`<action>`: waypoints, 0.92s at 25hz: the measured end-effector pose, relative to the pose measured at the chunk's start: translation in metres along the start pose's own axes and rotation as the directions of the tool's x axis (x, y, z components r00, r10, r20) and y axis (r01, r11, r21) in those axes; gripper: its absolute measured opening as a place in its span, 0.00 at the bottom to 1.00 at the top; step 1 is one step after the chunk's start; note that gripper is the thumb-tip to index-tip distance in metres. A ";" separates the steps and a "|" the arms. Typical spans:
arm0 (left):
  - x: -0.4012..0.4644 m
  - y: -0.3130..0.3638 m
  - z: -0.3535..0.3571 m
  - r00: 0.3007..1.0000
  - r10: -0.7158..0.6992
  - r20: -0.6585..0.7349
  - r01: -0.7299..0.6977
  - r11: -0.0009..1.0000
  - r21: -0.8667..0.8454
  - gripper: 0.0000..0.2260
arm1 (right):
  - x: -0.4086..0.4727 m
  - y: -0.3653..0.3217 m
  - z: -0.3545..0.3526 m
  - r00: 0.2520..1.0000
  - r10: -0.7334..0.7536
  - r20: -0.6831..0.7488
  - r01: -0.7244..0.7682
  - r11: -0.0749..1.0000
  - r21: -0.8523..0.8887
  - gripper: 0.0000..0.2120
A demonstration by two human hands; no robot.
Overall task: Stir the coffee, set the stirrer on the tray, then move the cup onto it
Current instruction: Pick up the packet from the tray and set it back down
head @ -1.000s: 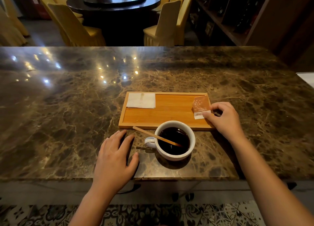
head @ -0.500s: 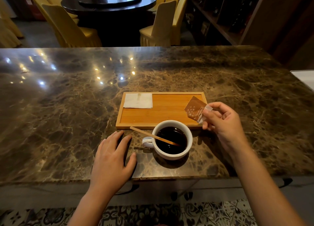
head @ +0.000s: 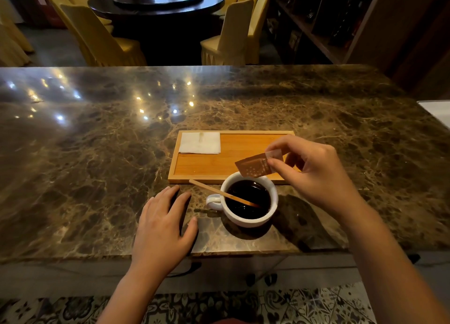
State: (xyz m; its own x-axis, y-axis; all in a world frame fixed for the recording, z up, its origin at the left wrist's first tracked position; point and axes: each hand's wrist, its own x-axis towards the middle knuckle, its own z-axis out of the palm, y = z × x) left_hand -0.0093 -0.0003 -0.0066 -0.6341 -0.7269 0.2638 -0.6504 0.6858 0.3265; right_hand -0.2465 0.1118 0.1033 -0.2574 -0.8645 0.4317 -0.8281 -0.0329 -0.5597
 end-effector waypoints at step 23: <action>0.000 -0.001 0.001 1.000 -0.003 0.003 0.002 1.000 0.017 0.24 | -0.009 0.012 0.011 0.948 0.316 -0.029 -0.266 0.840 0.473 0.02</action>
State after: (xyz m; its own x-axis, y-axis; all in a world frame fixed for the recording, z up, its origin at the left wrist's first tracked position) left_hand -0.0091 -0.0010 -0.0076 -0.6338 -0.7285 0.2601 -0.6590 0.6846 0.3115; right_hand -0.2493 0.1135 0.0850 -0.5204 -0.8157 0.2526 -0.3916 -0.0349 -0.9195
